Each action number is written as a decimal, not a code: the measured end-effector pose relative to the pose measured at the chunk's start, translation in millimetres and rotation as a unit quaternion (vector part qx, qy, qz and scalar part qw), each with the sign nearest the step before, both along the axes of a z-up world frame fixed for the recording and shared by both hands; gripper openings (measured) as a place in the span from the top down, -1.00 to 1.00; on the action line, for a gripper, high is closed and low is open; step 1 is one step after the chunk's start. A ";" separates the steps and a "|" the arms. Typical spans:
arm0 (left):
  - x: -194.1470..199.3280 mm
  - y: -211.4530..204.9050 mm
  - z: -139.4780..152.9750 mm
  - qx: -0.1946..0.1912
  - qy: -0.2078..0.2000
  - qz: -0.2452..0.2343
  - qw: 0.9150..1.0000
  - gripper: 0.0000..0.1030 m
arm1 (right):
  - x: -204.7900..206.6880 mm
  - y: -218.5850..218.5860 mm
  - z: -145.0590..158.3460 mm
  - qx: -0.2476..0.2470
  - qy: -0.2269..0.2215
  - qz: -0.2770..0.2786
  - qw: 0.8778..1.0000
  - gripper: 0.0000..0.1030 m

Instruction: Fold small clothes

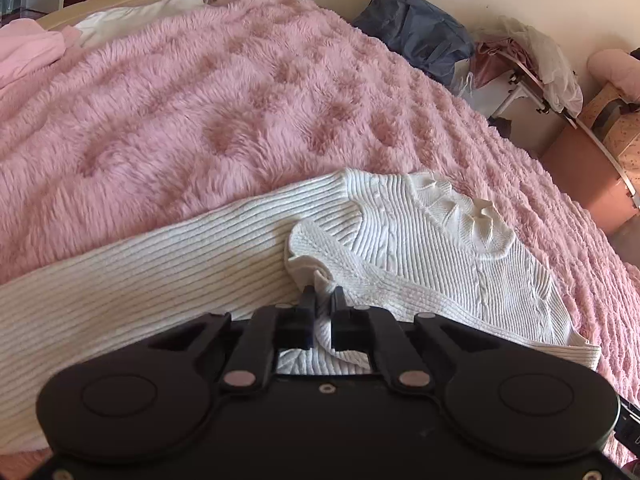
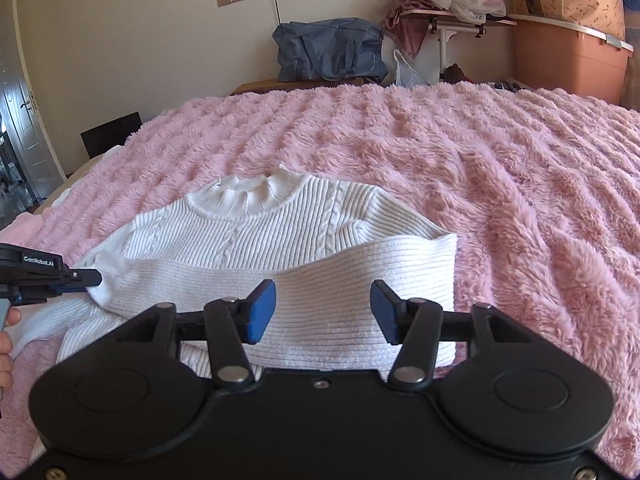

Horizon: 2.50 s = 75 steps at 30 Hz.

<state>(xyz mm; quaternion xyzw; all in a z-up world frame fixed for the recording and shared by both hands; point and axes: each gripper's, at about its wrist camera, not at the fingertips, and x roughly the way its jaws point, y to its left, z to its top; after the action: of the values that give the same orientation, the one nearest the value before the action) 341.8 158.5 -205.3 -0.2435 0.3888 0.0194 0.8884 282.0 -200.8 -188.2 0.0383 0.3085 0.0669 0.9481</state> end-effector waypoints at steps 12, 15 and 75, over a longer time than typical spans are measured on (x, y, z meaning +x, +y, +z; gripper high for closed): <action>-41.8 25.6 31.0 0.014 -0.065 0.034 0.997 0.94 | 1.2 -9.6 -1.1 -0.024 -0.013 -0.025 0.999 -0.06; -42.4 34.7 18.4 0.023 -0.033 0.042 0.998 0.94 | 3.2 -8.7 -2.6 -0.024 -0.017 -0.030 0.999 -0.08; -355.6 193.8 0.5 -0.089 0.029 0.501 0.861 0.32 | -25.8 230.4 -2.5 -0.092 0.000 0.163 0.982 -0.34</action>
<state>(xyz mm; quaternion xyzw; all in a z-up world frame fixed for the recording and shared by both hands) -13.8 352.3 -204.8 -0.4830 0.2399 0.4337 0.7218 256.2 29.6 -190.7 -0.1002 0.3156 0.1919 0.9239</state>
